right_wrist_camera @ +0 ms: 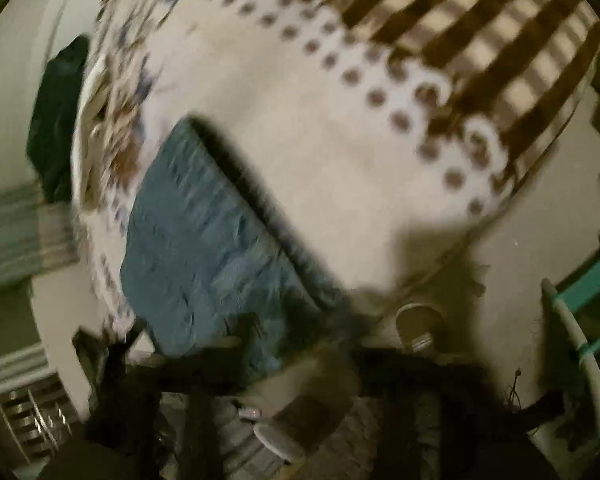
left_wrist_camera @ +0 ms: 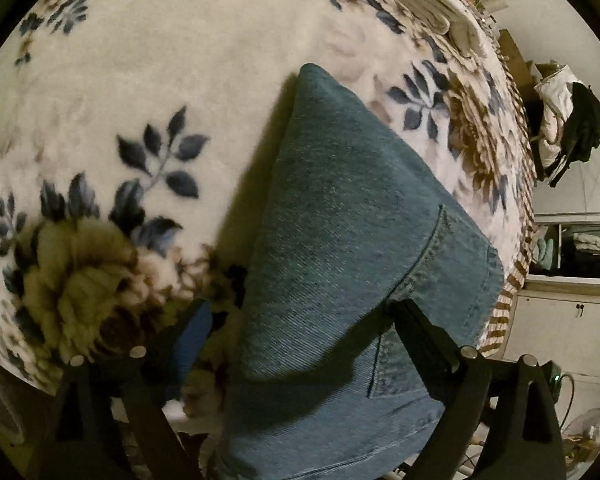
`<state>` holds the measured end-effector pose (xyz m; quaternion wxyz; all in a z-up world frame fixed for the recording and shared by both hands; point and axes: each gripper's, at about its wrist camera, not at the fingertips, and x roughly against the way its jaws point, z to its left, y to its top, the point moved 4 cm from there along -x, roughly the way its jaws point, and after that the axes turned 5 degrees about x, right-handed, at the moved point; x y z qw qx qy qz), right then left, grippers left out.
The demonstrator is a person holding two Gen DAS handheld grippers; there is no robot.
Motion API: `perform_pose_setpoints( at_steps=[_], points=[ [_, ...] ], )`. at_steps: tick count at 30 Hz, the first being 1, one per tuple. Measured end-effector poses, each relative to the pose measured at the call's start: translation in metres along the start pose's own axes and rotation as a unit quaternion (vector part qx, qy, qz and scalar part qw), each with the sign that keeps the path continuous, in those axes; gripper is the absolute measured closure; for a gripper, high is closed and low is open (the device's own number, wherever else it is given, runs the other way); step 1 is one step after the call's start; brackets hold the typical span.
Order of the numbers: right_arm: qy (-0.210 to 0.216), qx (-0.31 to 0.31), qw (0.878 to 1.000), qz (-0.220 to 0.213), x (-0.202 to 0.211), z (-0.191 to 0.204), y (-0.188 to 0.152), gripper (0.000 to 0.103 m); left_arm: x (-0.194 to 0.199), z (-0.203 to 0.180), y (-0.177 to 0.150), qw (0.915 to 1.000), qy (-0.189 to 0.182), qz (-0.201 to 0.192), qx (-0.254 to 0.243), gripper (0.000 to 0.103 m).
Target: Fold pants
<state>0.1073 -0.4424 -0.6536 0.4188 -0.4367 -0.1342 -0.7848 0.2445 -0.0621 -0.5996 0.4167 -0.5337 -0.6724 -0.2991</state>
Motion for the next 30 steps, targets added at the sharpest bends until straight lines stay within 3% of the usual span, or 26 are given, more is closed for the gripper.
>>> perform_pose_setpoints(
  at_steps=[1,4,7,9,12,14,19,21,23,28,30],
  points=[
    [0.023,0.012,1.0,0.004,-0.004,0.003,-0.008,0.005,0.001,-0.002,-0.002,1.0,-0.004,0.001,-0.001,0.01],
    [0.06,0.023,0.997,0.03,-0.025,0.009,-0.023,0.005,-0.001,-0.005,-0.006,0.9999,-0.009,0.004,-0.006,0.01],
    [0.086,0.028,0.995,0.03,-0.052,0.017,-0.024,0.005,-0.007,-0.002,-0.008,0.9999,-0.009,0.011,-0.005,0.01],
    [0.082,0.037,0.996,0.026,-0.071,0.025,-0.019,0.0,-0.013,0.001,-0.009,0.9998,-0.013,0.017,0.0,0.01],
    [0.062,0.05,0.997,0.012,-0.079,0.036,-0.019,0.0,-0.019,0.004,-0.008,0.9994,-0.023,0.026,0.005,0.008],
    [0.085,0.056,0.995,0.004,-0.075,0.039,-0.023,0.0,-0.023,0.006,-0.007,0.9992,-0.027,0.028,0.009,0.005],
    [0.091,0.045,0.995,-0.003,-0.081,0.038,-0.015,0.0,-0.024,0.006,-0.007,0.9989,-0.036,0.03,0.006,0.003],
    [0.118,0.039,0.992,-0.006,-0.077,0.043,-0.013,0.0,-0.025,0.006,-0.007,0.9989,-0.036,0.031,0.005,0.003],
    [0.177,0.039,0.983,-0.01,-0.066,0.052,-0.017,0.0,-0.026,0.005,-0.006,0.9988,-0.038,0.032,0.003,0.003],
    [0.144,0.052,0.988,-0.009,-0.078,0.054,-0.013,0.0,-0.029,0.004,-0.004,0.9985,-0.04,0.037,0.003,0.001],
    [0.163,0.04,0.986,-0.019,-0.079,0.046,-0.012,0.0,-0.031,0.004,-0.004,0.9984,-0.042,0.038,0.003,0.001]
  ],
)
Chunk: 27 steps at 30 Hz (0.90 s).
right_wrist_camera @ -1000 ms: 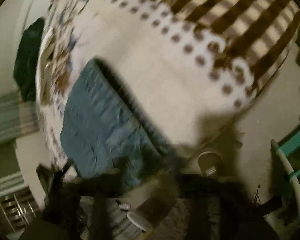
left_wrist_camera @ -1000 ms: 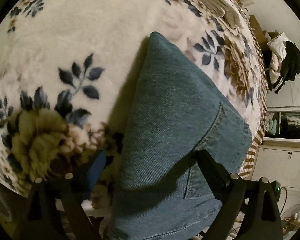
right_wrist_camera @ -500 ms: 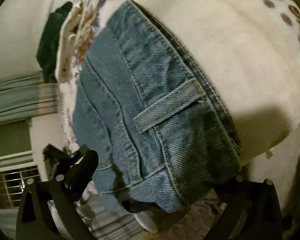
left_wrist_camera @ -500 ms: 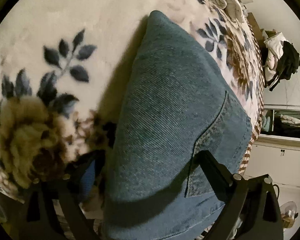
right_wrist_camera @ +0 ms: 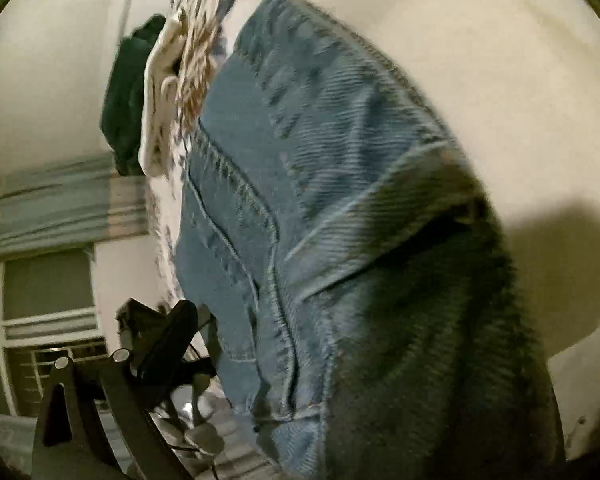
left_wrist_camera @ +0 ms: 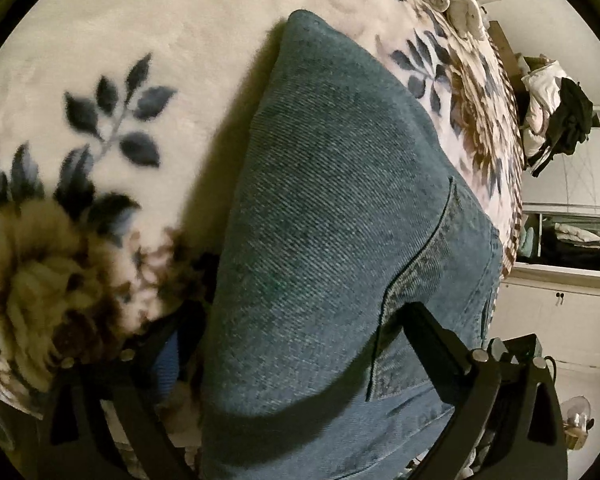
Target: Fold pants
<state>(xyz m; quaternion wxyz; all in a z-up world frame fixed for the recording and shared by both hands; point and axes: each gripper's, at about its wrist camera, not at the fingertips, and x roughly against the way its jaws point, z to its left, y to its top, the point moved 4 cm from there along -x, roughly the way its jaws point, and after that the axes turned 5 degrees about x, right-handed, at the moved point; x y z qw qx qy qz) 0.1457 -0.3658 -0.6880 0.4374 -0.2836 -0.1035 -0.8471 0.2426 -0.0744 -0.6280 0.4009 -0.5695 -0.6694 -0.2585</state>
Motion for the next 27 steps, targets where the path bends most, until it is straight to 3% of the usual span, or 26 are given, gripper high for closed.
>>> perform_pose_setpoints(
  at_steps=[2,3,4,5,7,8,11,17,27],
  points=[
    [0.0,-0.003,1.0,-0.009,0.0,0.002,0.001,0.008,0.0,0.0,0.0,1.0,-0.004,-0.005,0.005,0.001],
    [-0.006,-0.001,1.0,-0.016,0.002,0.003,0.001,0.021,0.0,0.0,0.0,0.9999,-0.011,-0.007,0.01,0.001],
    [-0.022,0.002,1.0,-0.022,0.003,0.002,-0.001,0.041,0.0,0.0,0.0,0.9995,-0.025,-0.009,0.017,0.005],
    [-0.045,0.002,0.999,-0.027,0.005,-0.002,-0.004,0.049,0.002,-0.002,-0.001,0.9992,-0.035,-0.011,0.017,0.028],
    [-0.055,-0.002,0.998,-0.036,0.009,-0.006,-0.008,0.058,0.005,-0.005,-0.003,0.9995,-0.023,-0.019,0.004,0.043],
    [-0.06,-0.001,0.997,-0.04,0.01,-0.007,-0.011,0.059,0.01,-0.007,-0.007,0.9994,-0.023,-0.027,-0.005,0.054],
    [-0.074,0.001,0.996,-0.053,0.015,0.005,-0.013,0.065,0.024,-0.014,-0.015,0.9981,-0.036,-0.043,-0.025,0.073],
    [-0.08,0.017,0.994,-0.067,0.035,0.032,-0.02,0.07,0.058,-0.038,-0.021,0.9959,-0.044,-0.066,-0.043,0.08],
    [-0.061,0.069,0.993,-0.079,0.086,0.135,-0.013,0.071,0.145,-0.102,0.002,0.9914,-0.058,-0.101,-0.061,0.081]
  ],
)
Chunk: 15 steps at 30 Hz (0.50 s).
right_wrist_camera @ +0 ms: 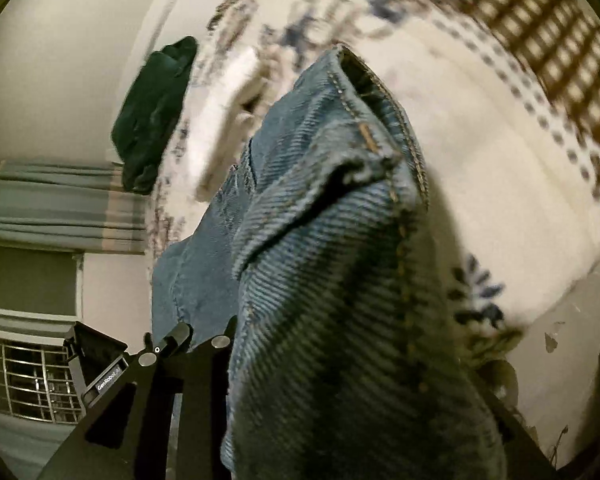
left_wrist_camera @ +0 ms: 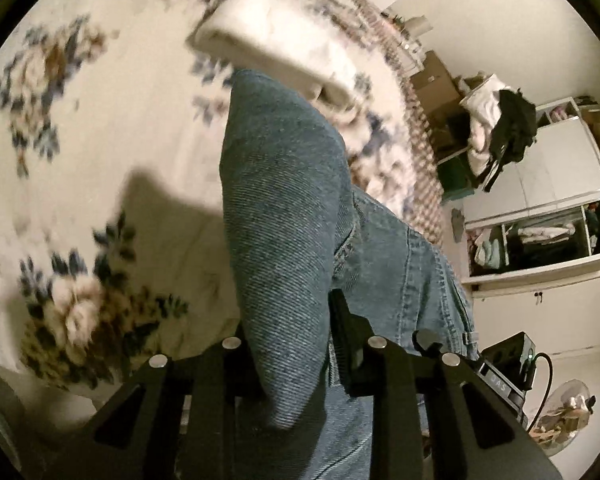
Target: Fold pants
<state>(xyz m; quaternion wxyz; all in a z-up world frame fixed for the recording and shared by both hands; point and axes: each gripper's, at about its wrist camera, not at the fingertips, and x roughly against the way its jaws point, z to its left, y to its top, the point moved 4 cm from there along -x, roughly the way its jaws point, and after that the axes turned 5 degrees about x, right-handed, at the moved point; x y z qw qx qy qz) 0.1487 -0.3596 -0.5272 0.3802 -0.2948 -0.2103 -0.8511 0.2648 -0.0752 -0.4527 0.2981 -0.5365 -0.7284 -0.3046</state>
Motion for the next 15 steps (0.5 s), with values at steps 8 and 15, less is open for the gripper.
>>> perform_pose_setpoints(
  at_steps=[8,15],
  points=[
    [0.017,0.034,0.999,-0.034,-0.012,0.088,0.087,0.071,0.011,-0.035,0.114,0.9989,-0.032,-0.036,-0.002,0.081],
    [0.028,0.044,0.997,-0.055,-0.126,0.162,0.198,0.071,-0.025,-0.016,0.262,0.9977,-0.043,-0.053,-0.007,0.081]
  ],
)
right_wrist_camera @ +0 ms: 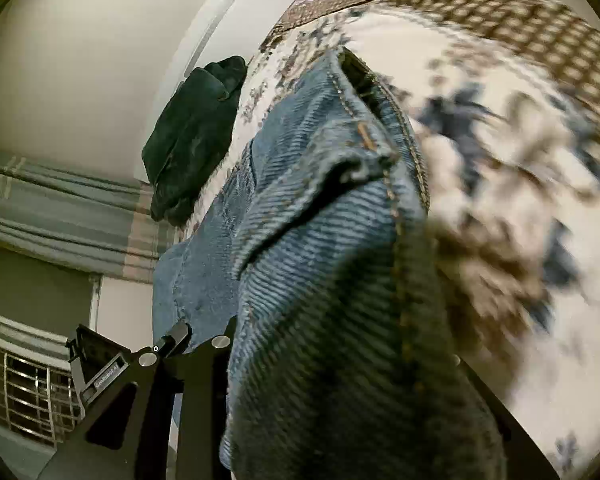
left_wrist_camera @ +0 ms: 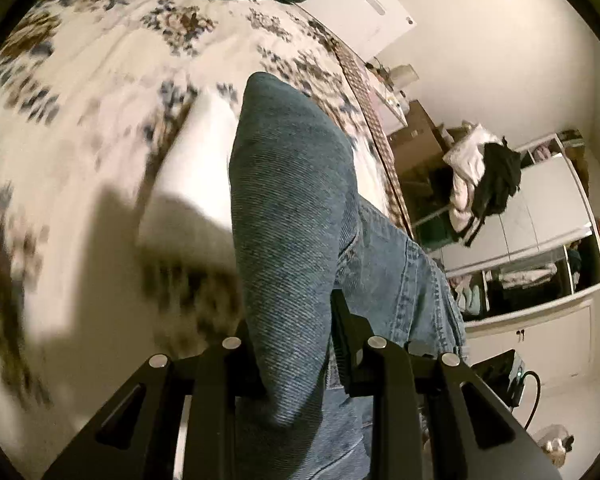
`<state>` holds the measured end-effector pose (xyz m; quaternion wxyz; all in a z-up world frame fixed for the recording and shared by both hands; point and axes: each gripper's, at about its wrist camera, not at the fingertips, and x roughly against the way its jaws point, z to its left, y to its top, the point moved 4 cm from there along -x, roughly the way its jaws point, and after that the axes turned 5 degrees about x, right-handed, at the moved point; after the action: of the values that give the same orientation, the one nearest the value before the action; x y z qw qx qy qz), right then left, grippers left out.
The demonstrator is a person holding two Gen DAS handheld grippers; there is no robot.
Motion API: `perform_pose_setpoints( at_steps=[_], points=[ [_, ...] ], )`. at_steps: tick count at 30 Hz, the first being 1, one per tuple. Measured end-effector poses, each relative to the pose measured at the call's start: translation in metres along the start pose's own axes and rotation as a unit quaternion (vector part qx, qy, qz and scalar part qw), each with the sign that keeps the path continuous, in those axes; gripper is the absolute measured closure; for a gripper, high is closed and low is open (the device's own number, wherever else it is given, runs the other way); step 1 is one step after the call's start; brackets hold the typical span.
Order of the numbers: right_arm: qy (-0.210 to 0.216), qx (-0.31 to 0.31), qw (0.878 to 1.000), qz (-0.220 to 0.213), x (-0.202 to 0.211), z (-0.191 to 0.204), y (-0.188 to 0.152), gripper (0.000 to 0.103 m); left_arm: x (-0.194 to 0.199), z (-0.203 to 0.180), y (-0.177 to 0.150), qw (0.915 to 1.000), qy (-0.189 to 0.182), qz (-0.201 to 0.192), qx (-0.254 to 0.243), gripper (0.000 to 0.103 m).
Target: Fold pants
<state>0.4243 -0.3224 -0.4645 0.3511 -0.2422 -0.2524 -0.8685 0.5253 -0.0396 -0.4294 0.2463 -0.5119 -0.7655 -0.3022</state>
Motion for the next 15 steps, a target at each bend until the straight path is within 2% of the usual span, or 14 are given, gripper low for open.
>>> perform_pose_setpoints(
  at_steps=[1,5,8,12,15],
  points=[
    [0.001,0.001,1.0,-0.001,-0.016,0.003,0.011,0.071,-0.013,0.006,0.025,1.0,0.003,-0.002,-0.005,0.081],
    [0.003,0.003,1.0,-0.007,-0.097,0.013,0.062,0.071,-0.056,0.03,0.086,0.9997,0.013,0.0,-0.02,0.081],
    [-0.001,-0.001,1.0,-0.004,-0.148,0.006,0.087,0.071,-0.09,0.052,0.118,0.9996,0.022,0.007,-0.016,0.081],
    [-0.02,-0.004,1.0,0.011,-0.196,-0.017,0.099,0.071,-0.126,0.08,0.132,0.9987,0.043,0.024,-0.016,0.081],
    [-0.016,-0.004,1.0,0.016,-0.21,-0.031,0.099,0.068,-0.132,0.09,0.129,0.9986,0.041,0.025,-0.023,0.08]
  ],
)
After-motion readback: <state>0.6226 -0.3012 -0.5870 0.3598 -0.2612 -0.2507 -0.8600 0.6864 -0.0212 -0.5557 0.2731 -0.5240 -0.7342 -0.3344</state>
